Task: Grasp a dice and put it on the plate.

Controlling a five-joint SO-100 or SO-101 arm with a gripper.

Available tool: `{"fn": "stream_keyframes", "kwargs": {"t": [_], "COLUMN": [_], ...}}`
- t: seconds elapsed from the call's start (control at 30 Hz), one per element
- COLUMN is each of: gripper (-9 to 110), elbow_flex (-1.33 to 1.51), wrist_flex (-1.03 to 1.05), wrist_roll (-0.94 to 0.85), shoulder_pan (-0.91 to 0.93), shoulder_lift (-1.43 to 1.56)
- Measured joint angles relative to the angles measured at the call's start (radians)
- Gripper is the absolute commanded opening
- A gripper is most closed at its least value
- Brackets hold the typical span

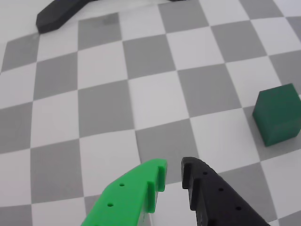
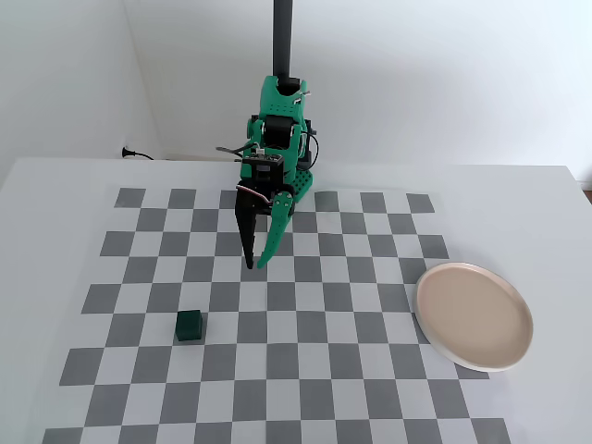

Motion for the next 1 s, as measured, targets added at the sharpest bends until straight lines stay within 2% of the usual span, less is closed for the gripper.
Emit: {"fn": "stream_keyframes", "kwargs": {"t": [0.4,0.7,1.0], "gripper": [-3,10,14], "elbow_flex": [0.000,0.000,0.000], "wrist_flex": [-0.037,-0.034,-0.224], "wrist_roll": [0.018,0.023,0.020], "shoulder_pan": [0.164,0.299,0.331], "shoulder_lift": [0.000,-0.020,-0.198]}}
